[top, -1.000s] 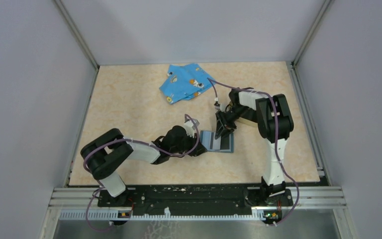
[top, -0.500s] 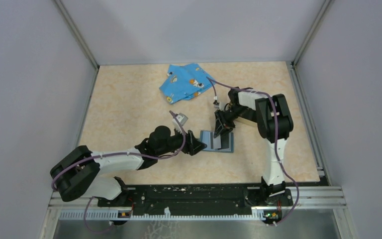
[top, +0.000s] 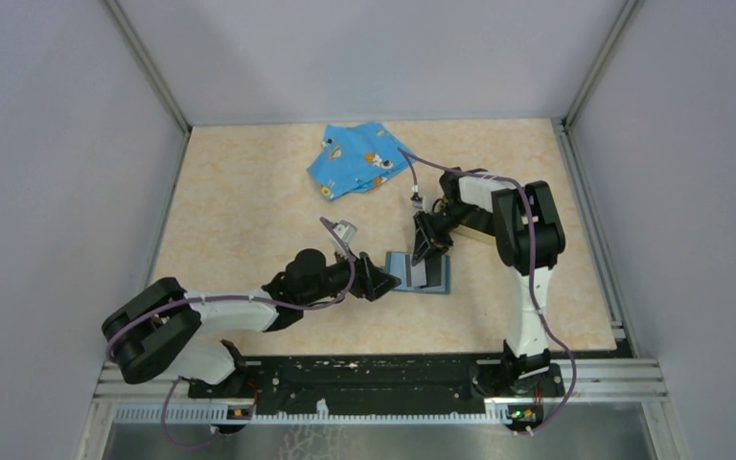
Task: Put the credit cards into the card holder
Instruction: Insert the credit card into the card holder.
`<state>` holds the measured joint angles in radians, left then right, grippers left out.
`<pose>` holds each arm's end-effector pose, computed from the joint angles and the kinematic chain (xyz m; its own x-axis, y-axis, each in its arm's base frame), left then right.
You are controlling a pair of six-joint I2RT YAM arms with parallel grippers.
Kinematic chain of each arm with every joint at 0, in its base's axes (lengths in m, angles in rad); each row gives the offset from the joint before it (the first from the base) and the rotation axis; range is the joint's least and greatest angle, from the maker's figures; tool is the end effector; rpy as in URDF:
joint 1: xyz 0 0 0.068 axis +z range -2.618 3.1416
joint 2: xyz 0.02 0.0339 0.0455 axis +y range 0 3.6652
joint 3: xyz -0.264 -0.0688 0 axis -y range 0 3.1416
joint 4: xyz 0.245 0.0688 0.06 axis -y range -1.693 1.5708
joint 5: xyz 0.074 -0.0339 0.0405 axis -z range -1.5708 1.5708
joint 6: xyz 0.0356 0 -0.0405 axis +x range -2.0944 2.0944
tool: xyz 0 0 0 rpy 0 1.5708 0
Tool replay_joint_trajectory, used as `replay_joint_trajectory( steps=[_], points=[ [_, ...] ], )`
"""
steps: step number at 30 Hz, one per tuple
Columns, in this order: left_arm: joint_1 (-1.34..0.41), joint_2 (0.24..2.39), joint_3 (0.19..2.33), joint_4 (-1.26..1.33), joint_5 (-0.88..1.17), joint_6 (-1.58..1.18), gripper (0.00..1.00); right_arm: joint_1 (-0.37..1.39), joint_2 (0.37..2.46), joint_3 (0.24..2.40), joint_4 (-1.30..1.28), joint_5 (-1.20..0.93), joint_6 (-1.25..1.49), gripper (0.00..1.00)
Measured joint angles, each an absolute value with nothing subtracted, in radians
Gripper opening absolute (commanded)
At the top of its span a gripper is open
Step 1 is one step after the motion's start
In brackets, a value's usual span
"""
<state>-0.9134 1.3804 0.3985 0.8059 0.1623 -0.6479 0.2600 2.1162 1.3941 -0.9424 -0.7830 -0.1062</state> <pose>0.1564 -0.2121 0.1832 -0.6154 -0.1774 -0.7680 0.6358 0.4641 -0.6167 0.3522 0.1197 0.1235 -0.9442 -0.3289 0.0186 -0.2198 0.6709 0.7083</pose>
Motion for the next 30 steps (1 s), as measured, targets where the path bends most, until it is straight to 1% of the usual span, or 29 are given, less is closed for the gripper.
replay_joint_trajectory(
  steps=[6,8,10,16,18,23,27,30],
  points=[
    [-1.009,1.382,0.486,0.690,0.022,-0.608,0.79,0.260,2.116,1.394,-0.942,-0.783,-0.103,0.27],
    [-1.043,1.382,0.505,0.660,-0.035,-0.590,0.76,0.260,2.116,1.394,-0.942,-0.783,-0.103,0.28],
    [-1.065,1.387,0.512,0.646,-0.074,-0.579,0.75,0.260,2.116,1.394,-0.942,-0.783,-0.103,0.28],
    [-1.122,1.478,0.568,0.627,-0.152,-0.565,0.73,0.260,2.116,1.394,-0.941,-0.783,-0.103,0.28],
    [-1.142,1.520,0.603,0.618,-0.171,-0.564,0.65,0.260,2.116,1.394,-0.941,-0.783,-0.103,0.27],
    [-1.179,1.631,0.728,0.550,-0.247,-0.574,0.63,0.260,2.116,1.394,-0.939,-0.783,-0.102,0.27],
    [-1.199,1.707,0.835,0.486,-0.312,-0.580,0.53,0.260,2.116,1.394,-0.938,-0.783,-0.103,0.28],
    [-1.208,1.765,0.908,0.446,-0.343,-0.582,0.52,0.260,2.116,1.394,-0.937,-0.783,-0.103,0.27]
  ],
)
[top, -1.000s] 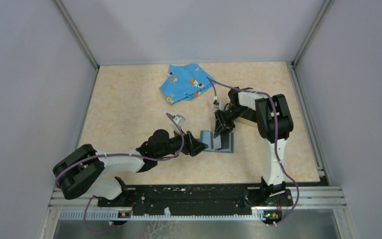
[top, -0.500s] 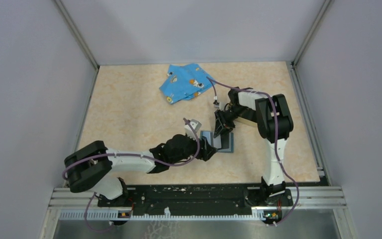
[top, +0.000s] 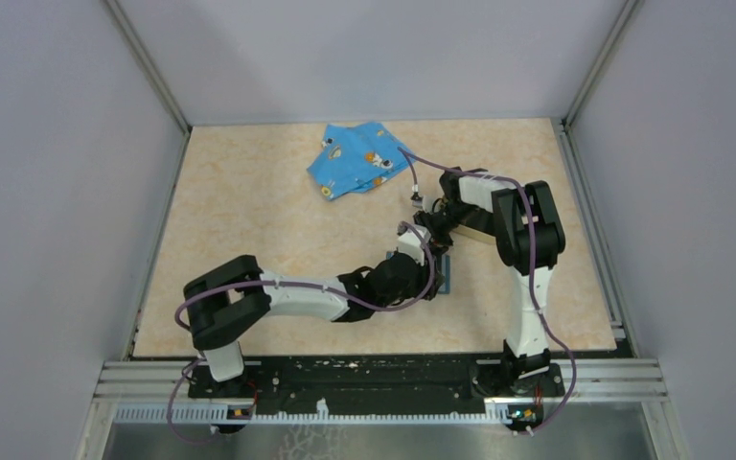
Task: Put the credit cards into the card holder
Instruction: Insert the credit card into the card holder.
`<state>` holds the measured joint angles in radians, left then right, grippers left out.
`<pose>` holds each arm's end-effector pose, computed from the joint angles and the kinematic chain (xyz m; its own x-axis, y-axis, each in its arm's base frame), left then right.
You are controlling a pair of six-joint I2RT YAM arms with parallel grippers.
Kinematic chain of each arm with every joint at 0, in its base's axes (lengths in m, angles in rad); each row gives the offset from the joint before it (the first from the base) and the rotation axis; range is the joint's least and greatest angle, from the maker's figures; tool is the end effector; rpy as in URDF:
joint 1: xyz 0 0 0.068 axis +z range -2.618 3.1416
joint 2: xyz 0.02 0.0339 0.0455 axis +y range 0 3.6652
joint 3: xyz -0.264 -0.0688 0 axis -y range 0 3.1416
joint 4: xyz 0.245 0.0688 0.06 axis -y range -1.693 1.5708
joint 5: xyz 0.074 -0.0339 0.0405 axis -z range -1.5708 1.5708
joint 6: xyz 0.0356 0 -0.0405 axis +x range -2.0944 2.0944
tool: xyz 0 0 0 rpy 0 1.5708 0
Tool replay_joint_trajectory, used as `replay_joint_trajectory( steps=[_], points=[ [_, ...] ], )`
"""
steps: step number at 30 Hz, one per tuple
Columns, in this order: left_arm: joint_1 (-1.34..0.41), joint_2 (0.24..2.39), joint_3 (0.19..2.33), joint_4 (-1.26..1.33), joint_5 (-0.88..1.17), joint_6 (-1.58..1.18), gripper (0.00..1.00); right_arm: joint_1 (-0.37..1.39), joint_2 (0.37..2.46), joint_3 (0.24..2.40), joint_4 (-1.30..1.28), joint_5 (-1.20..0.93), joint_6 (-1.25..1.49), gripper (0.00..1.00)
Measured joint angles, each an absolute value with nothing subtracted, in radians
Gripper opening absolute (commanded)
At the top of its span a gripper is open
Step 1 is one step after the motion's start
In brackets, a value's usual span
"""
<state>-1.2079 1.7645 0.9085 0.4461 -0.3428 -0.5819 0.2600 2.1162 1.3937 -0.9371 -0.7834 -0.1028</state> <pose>0.1444 -0.3466 0.1840 -0.5420 -0.0309 -0.8398 0.5664 0.7248 -0.3922 0.3527 0.1198 0.1234 -0.9450 -0.3266 0.0161 -0.2198 0.6708 0.7083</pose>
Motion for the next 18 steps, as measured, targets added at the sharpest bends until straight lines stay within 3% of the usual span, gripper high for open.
replay_joint_trajectory(
  steps=[18],
  points=[
    [-1.211,1.960,1.113,0.291,-0.478,-0.602,0.54,0.260,2.116,1.394,-0.936,-0.783,-0.102,0.27]
  ],
)
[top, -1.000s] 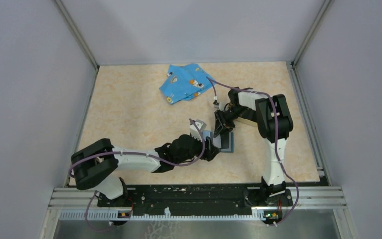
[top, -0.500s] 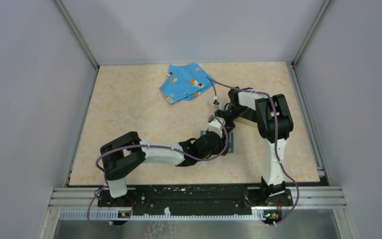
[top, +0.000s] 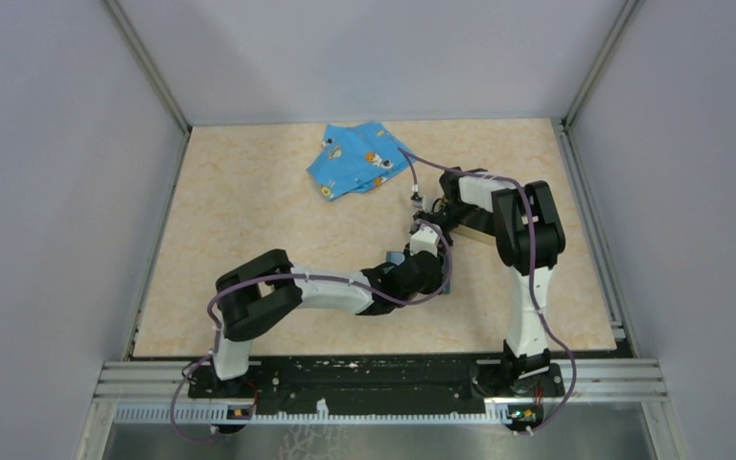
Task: Put the credit cards into the card holder
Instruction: Insert the credit card into the card holder.
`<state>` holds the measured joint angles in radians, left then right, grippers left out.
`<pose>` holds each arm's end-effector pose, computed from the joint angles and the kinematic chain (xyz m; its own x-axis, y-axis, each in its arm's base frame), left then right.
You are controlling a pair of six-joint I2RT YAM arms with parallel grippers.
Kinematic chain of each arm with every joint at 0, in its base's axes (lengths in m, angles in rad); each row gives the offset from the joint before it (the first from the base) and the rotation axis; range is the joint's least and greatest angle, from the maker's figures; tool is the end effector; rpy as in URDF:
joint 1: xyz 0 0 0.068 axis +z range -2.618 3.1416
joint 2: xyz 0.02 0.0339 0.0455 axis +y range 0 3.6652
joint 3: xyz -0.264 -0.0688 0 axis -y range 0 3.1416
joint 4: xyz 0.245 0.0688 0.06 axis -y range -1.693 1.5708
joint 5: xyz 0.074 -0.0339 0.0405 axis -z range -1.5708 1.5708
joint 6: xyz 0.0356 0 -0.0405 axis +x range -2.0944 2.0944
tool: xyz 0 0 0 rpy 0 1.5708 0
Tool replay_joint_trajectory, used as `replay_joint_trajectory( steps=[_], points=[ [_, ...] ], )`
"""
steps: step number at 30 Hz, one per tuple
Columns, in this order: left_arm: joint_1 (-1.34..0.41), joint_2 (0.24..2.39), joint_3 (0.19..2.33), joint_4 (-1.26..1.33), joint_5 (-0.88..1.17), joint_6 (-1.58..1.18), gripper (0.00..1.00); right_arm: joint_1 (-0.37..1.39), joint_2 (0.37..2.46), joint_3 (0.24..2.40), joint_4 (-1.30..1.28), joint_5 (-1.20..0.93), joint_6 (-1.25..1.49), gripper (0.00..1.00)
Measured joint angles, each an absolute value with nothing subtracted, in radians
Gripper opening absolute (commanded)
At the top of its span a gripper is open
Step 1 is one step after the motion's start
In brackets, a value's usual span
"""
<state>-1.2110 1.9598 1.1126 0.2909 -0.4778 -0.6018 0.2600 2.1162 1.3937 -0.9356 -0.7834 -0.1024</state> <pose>0.1621 -0.3845 0.1581 -0.5460 0.0235 -0.8375 0.4665 0.8388 -0.2806 0.3528 0.1199 0.1234 -0.9451 -0.3264 0.0149 -0.2204 0.6707 0.7082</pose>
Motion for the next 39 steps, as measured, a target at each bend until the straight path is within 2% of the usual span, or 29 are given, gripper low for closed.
replay_joint_trajectory(
  steps=[16,39],
  points=[
    [-1.224,2.026,1.249,0.042,-0.634,-0.749,0.54,0.260,2.116,1.394,-0.932,-0.788,-0.103,0.28],
    [-1.228,1.938,1.155,0.050,-0.672,-0.725,0.60,0.260,2.116,1.394,-0.912,-0.807,-0.103,0.32]
  ],
)
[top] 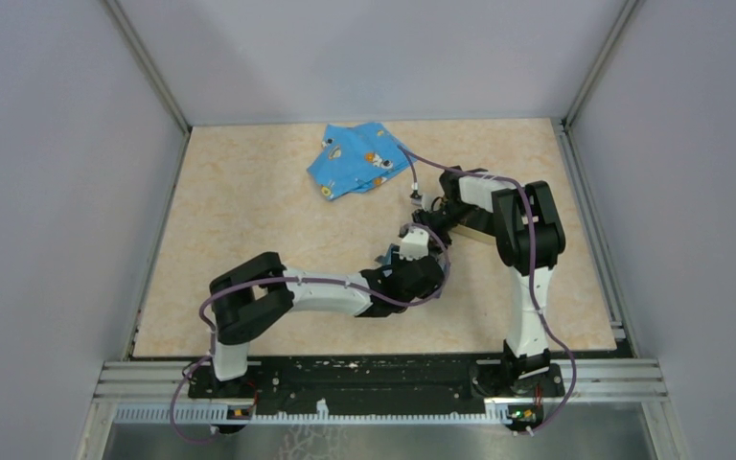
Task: Put the credit cards into the card holder
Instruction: Insert the credit card into the card holder.
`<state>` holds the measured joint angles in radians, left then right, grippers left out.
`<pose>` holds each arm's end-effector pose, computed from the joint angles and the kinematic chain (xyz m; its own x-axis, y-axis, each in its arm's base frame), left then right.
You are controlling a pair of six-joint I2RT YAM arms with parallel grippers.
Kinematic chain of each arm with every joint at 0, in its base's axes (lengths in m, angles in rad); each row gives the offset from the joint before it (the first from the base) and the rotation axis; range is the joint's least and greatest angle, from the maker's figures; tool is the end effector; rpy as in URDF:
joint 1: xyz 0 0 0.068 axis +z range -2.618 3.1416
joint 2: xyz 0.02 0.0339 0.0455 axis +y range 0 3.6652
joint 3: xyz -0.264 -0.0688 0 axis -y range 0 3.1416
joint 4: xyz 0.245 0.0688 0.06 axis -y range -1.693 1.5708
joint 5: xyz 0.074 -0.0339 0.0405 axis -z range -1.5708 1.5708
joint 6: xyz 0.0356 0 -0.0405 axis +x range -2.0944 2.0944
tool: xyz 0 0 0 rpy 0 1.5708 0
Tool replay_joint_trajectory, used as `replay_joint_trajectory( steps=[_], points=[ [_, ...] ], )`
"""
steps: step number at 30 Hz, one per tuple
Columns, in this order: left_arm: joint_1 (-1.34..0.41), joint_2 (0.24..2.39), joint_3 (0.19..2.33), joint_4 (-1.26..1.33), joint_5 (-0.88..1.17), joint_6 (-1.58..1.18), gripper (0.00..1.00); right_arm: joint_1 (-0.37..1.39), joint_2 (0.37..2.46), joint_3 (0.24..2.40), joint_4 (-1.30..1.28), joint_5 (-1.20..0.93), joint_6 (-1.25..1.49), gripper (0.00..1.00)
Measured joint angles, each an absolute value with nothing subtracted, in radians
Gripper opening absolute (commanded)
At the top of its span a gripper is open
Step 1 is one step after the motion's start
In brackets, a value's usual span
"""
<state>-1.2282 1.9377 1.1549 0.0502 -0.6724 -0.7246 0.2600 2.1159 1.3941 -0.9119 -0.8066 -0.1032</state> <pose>0.1574 -0.3754 0.1616 -0.5535 0.0084 -0.8328 0.2863 0.9409 -0.1809 0.3550 0.1210 0.1240 -0.9455 -0.3253 -0.0117 -0.2327 0.6503 0.7232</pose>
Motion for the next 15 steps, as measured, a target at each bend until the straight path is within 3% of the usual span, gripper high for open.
replay_joint_trajectory(
  steps=[9,12,15],
  points=[
    [-1.220,1.866,1.054,0.187,-0.567,-0.591,0.48,0.260,2.116,1.394,-0.913,-0.807,-0.104,0.32],
    [-1.220,1.866,1.054,0.206,-0.535,-0.570,0.38,0.260,2.116,1.394,-0.913,-0.807,-0.104,0.32],
    [-1.219,1.866,1.052,0.235,-0.505,-0.550,0.21,0.260,2.116,1.394,-0.913,-0.807,-0.104,0.33]
  ],
)
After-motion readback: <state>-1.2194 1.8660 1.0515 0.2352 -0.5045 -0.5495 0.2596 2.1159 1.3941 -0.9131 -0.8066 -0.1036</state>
